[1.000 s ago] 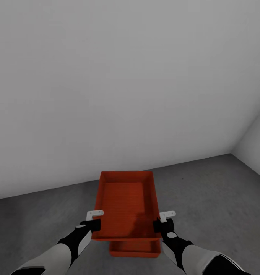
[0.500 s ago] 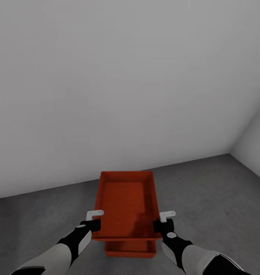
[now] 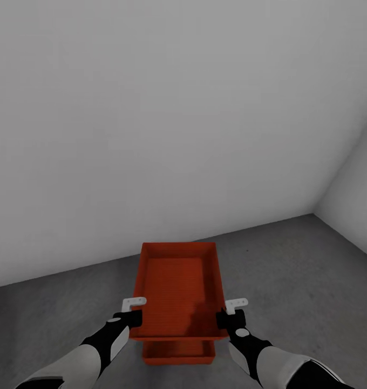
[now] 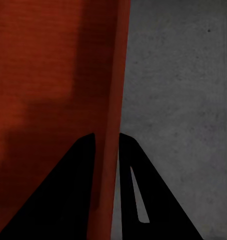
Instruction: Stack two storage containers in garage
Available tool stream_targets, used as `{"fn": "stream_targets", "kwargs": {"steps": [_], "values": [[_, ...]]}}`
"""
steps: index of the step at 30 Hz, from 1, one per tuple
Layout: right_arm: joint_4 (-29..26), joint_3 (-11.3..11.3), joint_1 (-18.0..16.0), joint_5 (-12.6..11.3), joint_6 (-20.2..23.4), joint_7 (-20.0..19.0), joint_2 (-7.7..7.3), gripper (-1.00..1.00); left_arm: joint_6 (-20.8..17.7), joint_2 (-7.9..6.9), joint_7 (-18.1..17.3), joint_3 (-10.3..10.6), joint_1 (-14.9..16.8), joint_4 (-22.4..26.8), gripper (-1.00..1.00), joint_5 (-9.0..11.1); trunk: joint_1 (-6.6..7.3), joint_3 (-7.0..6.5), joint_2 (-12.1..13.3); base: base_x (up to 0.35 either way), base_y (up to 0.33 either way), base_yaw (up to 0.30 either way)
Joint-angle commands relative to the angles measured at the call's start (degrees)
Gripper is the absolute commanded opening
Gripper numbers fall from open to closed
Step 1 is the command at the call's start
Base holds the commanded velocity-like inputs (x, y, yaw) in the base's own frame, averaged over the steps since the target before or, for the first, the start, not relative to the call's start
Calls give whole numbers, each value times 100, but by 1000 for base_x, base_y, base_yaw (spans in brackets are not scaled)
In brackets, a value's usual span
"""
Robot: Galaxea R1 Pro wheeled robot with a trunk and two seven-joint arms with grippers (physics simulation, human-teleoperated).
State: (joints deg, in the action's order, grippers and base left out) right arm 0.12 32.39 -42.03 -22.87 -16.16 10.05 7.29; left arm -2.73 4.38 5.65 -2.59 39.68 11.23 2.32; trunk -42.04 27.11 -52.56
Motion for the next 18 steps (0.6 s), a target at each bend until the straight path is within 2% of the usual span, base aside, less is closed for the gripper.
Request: {"fn": "stream_targets", "kwargs": {"steps": [1,18], "values": [[-3,-201,2,55,17,-20,1,-100,387,1,121,-365,5,88,-100,154,0,6,-4,0,0,-19],[-3,-201,2,59,25,-20,1,-100,387,8,121,-363,5,75,-100,162,0,6,-4,-15,0,-3]]}}
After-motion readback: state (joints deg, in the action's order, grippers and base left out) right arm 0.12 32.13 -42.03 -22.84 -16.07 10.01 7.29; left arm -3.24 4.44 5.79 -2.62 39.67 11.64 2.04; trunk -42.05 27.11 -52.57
